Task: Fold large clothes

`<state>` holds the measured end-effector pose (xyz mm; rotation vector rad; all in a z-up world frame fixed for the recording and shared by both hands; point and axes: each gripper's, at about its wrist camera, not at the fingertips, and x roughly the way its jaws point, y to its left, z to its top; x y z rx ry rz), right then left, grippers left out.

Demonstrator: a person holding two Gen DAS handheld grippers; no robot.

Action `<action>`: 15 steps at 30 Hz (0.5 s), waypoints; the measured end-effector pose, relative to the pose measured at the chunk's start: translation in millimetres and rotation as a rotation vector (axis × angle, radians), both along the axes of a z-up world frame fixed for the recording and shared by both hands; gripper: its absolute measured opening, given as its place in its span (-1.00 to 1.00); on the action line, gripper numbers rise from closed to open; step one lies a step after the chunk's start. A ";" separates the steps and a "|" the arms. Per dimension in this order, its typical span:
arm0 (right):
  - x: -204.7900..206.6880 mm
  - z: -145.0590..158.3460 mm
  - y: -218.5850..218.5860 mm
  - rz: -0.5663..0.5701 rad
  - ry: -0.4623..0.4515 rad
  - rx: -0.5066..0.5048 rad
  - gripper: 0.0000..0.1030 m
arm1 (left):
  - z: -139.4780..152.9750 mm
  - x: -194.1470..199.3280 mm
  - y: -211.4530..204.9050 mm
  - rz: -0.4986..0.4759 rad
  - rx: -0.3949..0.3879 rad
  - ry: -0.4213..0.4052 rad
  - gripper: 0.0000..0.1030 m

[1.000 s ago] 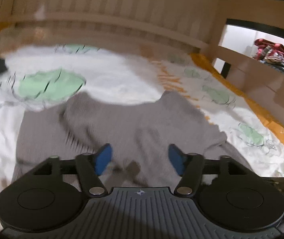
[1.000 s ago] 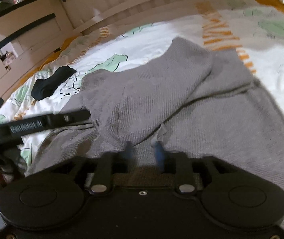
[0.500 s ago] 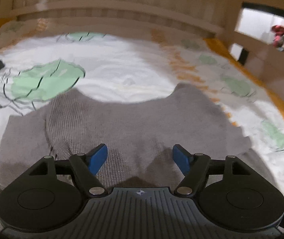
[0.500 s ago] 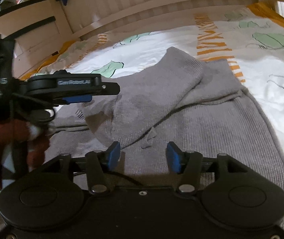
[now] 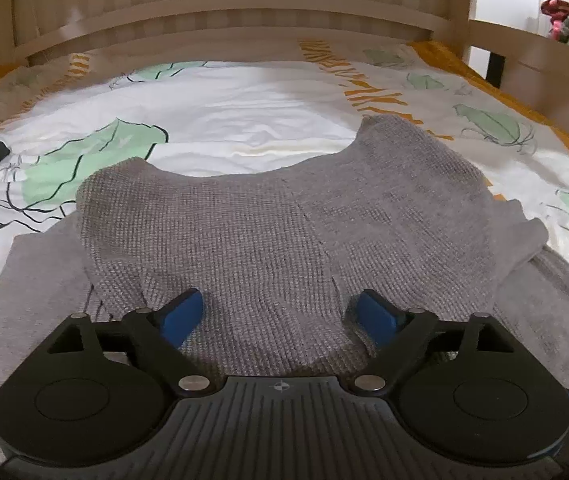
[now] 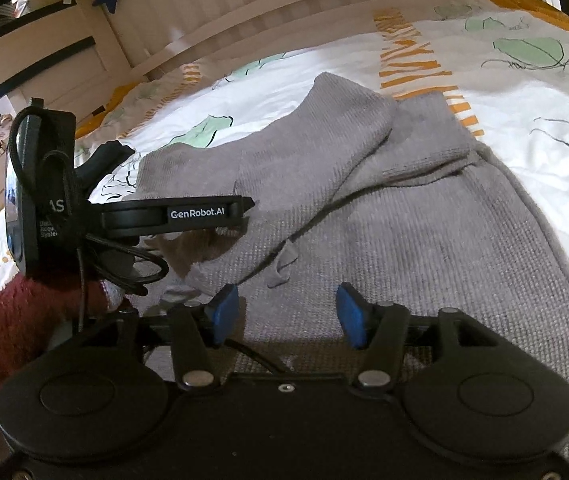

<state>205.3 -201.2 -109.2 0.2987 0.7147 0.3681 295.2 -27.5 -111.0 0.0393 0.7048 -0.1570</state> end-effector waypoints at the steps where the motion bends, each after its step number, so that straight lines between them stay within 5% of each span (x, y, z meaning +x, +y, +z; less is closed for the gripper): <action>1: 0.6 -0.7 0.3 0.005 0.000 0.004 0.30 | 0.3 0.4 -0.7 -0.006 0.000 0.003 0.77; 7: -0.7 -3.0 4.0 0.030 -0.006 0.014 0.54 | 10.3 8.2 7.0 -0.055 -0.053 0.067 0.78; 15: -3.7 -4.5 7.3 0.057 -0.013 0.030 0.87 | 34.0 -39.0 49.9 0.008 -0.165 0.068 0.78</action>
